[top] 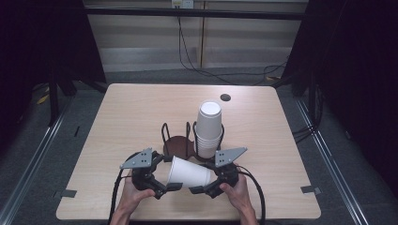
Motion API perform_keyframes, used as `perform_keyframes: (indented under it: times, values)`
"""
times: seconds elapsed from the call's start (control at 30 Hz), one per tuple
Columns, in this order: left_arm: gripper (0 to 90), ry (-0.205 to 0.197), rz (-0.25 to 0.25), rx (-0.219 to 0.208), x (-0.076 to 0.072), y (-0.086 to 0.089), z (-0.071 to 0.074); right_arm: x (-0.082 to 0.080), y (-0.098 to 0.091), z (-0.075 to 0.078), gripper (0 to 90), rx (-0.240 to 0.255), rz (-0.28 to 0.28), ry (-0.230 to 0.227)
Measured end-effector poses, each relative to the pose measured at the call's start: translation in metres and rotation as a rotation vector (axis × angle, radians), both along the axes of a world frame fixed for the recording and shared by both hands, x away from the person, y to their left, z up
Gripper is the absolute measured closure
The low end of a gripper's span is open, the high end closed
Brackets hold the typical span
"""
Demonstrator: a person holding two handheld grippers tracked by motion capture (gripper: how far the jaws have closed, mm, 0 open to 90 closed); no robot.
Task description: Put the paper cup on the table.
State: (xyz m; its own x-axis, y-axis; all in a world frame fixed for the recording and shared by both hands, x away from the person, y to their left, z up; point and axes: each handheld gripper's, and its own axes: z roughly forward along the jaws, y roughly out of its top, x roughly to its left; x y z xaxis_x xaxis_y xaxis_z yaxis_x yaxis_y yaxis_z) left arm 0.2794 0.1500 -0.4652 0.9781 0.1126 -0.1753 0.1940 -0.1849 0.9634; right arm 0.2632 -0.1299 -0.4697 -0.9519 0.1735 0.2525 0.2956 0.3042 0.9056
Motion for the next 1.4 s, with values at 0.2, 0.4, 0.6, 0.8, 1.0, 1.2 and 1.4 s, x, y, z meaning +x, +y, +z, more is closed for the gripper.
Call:
perform_keyframes:
  times: [0.2,0.4,0.6,0.8,1.0,1.2,1.4]
  values:
    - [3.0,-0.011,-0.013,0.035,0.000,-0.006,0.001,0.001,0.002,-0.001,22.9,-0.011,0.005,-0.002]
    - [3.8,-0.011,-0.036,0.058,0.000,-0.011,0.003,0.000,0.003,-0.001,22.8,-0.014,0.023,-0.006]
    - [9.8,-0.012,-0.055,0.049,0.000,-0.011,0.004,0.000,0.000,-0.003,20.2,-0.012,0.016,-0.017]
    - [10.5,0.001,-0.039,0.065,0.001,-0.010,0.006,0.000,-0.001,-0.003,16.1,-0.012,-0.022,-0.031]
    - [10.7,0.009,-0.015,0.083,0.001,-0.007,0.008,-0.003,-0.009,-0.006,13.0,0.027,-0.085,-0.052]
    - [10.7,0.000,-0.008,0.107,0.001,-0.003,0.010,-0.010,-0.017,-0.008,12.6,0.054,-0.151,-0.085]
    - [10.8,0.002,0.028,0.135,0.001,0.006,0.014,-0.015,-0.026,-0.011,12.3,0.054,-0.244,-0.106]
